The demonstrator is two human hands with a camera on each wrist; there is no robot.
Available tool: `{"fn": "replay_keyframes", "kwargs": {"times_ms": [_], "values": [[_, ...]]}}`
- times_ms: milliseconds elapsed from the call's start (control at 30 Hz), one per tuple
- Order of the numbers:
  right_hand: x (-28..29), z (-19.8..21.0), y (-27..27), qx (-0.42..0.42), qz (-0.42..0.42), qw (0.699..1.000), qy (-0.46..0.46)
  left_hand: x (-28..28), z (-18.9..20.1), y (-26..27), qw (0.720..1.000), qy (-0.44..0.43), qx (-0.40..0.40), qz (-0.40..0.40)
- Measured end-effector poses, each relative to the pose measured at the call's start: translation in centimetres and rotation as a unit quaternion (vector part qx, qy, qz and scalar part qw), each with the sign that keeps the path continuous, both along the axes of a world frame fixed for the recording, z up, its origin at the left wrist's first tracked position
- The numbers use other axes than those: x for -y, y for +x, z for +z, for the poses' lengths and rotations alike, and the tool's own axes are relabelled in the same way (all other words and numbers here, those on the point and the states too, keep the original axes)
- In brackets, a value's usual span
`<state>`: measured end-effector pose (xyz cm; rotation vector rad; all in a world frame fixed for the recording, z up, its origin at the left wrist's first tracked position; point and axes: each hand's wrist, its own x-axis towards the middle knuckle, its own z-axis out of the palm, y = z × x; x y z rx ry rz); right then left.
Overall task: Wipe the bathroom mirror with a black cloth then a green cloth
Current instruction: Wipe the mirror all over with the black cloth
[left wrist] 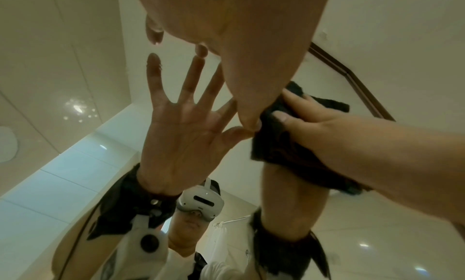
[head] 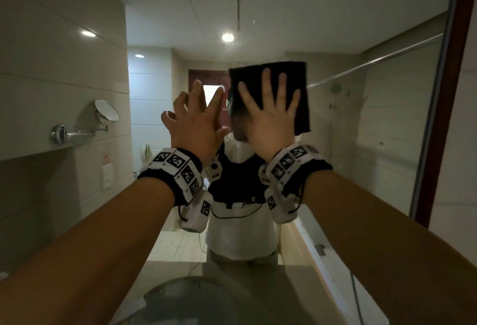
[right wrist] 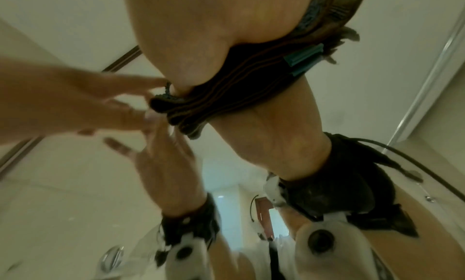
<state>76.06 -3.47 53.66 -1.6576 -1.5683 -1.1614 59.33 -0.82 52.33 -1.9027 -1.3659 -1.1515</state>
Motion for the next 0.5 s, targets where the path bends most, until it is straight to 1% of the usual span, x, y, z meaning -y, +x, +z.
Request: {"fn": "replay_keyframes", "kwargs": {"times_ms": [67, 133, 233, 333, 400, 500], "values": [[-0.6, -1.4, -1.2, 0.021, 0.006, 1.0, -0.013, 0.1, -0.1, -0.4, 1.0, 0.004, -0.011, 0.001], [-0.8, -2.6, -1.0, 0.031, 0.017, 0.999, -0.015, 0.1, -0.1, -0.9, 1.0, 0.0, -0.017, -0.002], [-0.3, -3.5, 0.4, 0.057, 0.03, 0.998, -0.024, 0.1, 0.1, -1.1, 1.0, -0.006, -0.002, -0.003], [0.6, -3.8, 2.3, 0.061, 0.017, 0.998, -0.025, 0.3, 0.4, -0.8, 1.0, -0.015, 0.003, 0.003], [1.3, -3.5, 4.4, 0.031, 0.002, 0.999, -0.018, 0.5, 0.6, -0.7, 1.0, -0.022, -0.002, 0.012], [2.6, -3.0, 8.3, -0.06, -0.024, 0.998, 0.001, 0.9, 0.8, -0.6, 0.999, -0.031, -0.004, 0.024]]}}
